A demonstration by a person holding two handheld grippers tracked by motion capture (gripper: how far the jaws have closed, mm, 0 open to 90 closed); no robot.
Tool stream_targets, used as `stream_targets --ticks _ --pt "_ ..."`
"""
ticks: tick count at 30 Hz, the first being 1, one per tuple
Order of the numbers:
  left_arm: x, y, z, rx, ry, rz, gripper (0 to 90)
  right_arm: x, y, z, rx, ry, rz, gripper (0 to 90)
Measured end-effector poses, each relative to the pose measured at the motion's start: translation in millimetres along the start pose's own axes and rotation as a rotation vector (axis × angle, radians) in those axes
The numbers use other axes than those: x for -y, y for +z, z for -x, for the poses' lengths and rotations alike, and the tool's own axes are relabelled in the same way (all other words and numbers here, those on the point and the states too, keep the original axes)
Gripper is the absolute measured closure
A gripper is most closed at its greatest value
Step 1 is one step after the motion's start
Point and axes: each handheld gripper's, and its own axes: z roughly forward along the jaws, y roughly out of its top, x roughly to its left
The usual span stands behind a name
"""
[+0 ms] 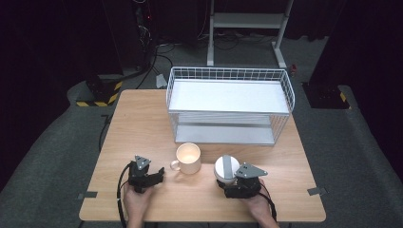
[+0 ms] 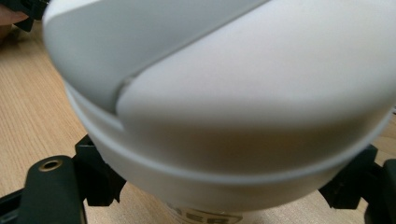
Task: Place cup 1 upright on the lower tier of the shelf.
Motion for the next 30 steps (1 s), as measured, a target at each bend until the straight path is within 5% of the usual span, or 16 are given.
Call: stream_targets --ticks 30 --pt "0.0 0.0 0.1 -0.001 0.0 0.0 21.3 -6.9 -9.4 9.3 0.0 0.033 0.016 19.0"
